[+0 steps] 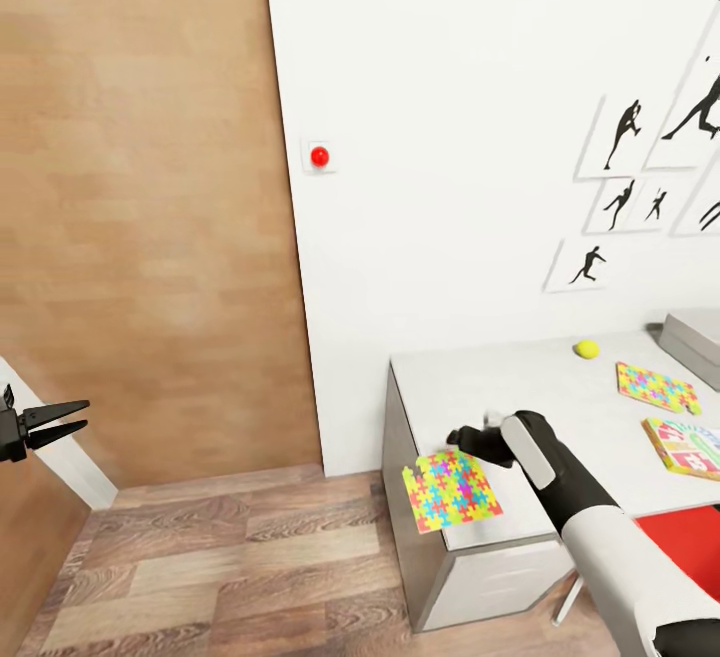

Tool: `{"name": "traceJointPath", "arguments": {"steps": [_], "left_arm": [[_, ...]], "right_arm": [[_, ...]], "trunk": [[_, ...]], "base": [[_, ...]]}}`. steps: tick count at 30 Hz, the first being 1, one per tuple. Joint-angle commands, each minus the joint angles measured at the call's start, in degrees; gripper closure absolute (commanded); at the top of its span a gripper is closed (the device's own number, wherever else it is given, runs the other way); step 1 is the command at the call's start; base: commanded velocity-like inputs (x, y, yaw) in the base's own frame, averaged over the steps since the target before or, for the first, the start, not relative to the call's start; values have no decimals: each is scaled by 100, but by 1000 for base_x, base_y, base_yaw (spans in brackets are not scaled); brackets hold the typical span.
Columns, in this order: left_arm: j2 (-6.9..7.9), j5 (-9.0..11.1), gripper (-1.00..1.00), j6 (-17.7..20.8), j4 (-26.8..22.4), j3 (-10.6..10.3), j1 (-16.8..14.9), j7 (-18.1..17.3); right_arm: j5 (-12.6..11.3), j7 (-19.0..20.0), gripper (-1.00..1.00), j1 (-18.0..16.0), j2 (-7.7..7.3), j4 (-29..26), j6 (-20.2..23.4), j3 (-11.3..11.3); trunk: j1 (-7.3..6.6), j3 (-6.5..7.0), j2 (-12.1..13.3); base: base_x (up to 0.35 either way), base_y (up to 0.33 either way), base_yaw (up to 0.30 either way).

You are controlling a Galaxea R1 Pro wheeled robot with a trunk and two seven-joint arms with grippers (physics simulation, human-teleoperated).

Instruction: Put all the toys in the child's room - the three board games (two on the bed and one on the table), the two jigsaw puzzles on the table, and the tennis ball on the table - inside the toy box on the table in the child's room.

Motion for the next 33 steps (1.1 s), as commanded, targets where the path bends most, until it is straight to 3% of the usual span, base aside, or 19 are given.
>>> {"name": "traceJointPath", "arguments": {"steps": [1, 8, 14, 17, 19, 21, 23, 24, 29, 33], "left_arm": [[-1, -43, -100, 60, -3, 9, -7, -40], [-3, -43, -100, 60, -3, 9, -7, -40], [-2, -43, -100, 60, -3, 8, -7, -40], [-1, -43, -100, 60, -3, 7, -7, -40], [-7, -45, -100, 60, -3, -2, -7, -40], [-36, -47, -100, 60, -3, -81, -7, -40], [-63, -48, -100, 60, -3, -144, -7, -40], [-82, -48, -100, 60, -3, -208, -7, -40], [-123, -46, -100, 60, -3, -360, -7, -40], [-207, -54, -100, 55, -3, -395, -7, -40]], "right_arm": [[-66, -56, -100, 98, -11, -245, 21, 20], [-98, -62, -100, 662, -35, -1620, 181, -8], [-210, -51, -100, 1325, -252, -3394, 496, -212], [-447, -27, -100, 1695, -306, -4049, 667, -420], [-779, 87, -100, 2019, -324, -4356, 777, -690], [-1075, 465, -100, 2199, -328, -4481, 798, -892], [-1161, 741, -100, 2247, -330, -4512, 792, -947], [-1212, 1084, -100, 2279, -328, -4532, 784, -986], [-1260, 2500, -100, 2327, -337, -4562, 747, -1092], [-1260, 3090, -100, 2358, -342, -4567, 746, -1185]], "trunk": [[4, -3, -11], [4, 62, -11], [4, 118, -11], [4, 145, -11], [4, 164, -11], [4, 183, -11], [4, 201, -11], [4, 210, -11], [4, 257, -11], [4, 294, -11]], "base": [[0, 0, 0], [0, 0, 0], [0, 0, 0], [0, 0, 0], [0, 0, 0], [0, 0, 0], [0, 0, 0], [0, 0, 0], [0, 0, 0], [0, 0, 0]]}}
